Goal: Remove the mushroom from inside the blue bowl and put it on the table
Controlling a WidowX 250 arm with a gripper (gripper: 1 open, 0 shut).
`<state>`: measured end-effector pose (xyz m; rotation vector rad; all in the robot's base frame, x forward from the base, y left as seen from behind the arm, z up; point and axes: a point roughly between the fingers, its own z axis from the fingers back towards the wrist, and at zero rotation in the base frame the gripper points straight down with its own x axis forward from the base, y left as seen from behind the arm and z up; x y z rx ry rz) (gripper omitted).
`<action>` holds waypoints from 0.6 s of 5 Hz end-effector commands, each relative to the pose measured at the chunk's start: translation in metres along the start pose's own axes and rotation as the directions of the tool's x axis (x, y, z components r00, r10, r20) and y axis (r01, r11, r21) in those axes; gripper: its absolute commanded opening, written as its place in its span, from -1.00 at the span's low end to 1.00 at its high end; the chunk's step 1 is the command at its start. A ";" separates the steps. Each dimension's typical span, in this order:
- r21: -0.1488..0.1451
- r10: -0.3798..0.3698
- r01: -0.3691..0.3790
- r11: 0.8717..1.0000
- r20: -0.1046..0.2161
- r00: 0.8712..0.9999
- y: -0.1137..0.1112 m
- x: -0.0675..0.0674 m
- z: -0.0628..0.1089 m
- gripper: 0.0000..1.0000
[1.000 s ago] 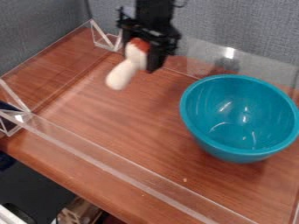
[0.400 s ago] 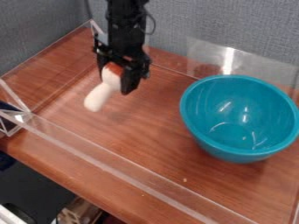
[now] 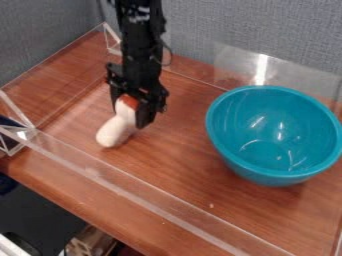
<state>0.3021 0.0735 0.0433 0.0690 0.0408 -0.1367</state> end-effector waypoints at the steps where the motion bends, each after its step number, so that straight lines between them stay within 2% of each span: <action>1: 0.008 -0.008 0.007 1.000 0.048 0.999 0.006 0.011 0.006 -1.00; 2: 0.005 -0.010 0.010 1.000 0.056 0.998 0.007 0.016 0.001 -1.00; 3: -0.002 -0.006 0.006 1.000 0.063 0.998 0.007 0.017 0.001 1.00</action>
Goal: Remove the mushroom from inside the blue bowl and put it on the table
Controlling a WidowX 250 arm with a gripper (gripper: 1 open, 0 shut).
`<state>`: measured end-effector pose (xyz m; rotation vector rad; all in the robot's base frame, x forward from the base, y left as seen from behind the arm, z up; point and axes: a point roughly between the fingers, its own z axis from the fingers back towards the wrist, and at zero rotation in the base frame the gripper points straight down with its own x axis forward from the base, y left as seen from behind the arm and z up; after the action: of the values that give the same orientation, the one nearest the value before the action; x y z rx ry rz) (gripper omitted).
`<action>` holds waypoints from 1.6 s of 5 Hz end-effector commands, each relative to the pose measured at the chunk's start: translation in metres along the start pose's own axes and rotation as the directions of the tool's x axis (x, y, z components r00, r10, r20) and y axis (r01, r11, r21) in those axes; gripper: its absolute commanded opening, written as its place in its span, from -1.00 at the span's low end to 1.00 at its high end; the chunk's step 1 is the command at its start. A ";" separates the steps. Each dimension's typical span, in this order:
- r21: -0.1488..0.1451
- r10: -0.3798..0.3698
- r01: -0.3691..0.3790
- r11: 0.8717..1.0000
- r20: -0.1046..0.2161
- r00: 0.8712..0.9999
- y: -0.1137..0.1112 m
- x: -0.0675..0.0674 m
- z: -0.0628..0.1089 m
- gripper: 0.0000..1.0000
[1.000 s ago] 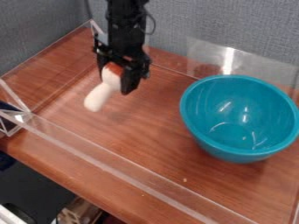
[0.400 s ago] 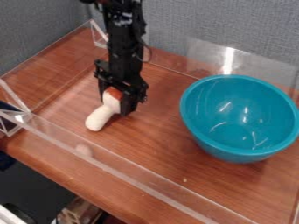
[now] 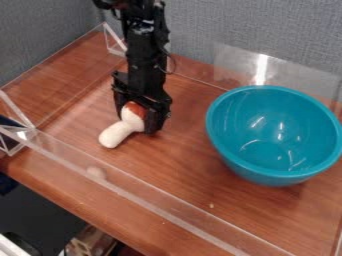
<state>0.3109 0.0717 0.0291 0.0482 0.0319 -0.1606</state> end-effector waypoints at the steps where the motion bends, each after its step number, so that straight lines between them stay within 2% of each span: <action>1: 0.013 0.023 -0.024 1.000 0.060 0.998 0.009 0.005 0.017 1.00; 2: 0.009 0.028 -0.029 1.000 0.066 0.997 0.009 0.003 0.018 -1.00; 3: 0.008 0.028 -0.028 1.000 0.073 0.997 0.008 0.004 0.022 1.00; 4: 0.011 0.027 -0.028 1.000 0.094 0.995 0.006 0.006 0.032 1.00; 5: 0.017 0.026 -0.028 0.999 0.129 0.991 0.004 0.007 0.049 1.00; 6: 0.030 0.025 -0.031 0.999 0.192 0.981 0.001 0.008 0.074 1.00; 7: 0.041 0.026 -0.038 0.998 0.268 0.963 -0.004 0.005 0.106 1.00; 8: 0.044 0.011 -0.026 0.999 0.313 0.950 -0.010 0.005 0.127 1.00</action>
<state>0.3141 0.0538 0.1332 0.0541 -0.2223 -0.1475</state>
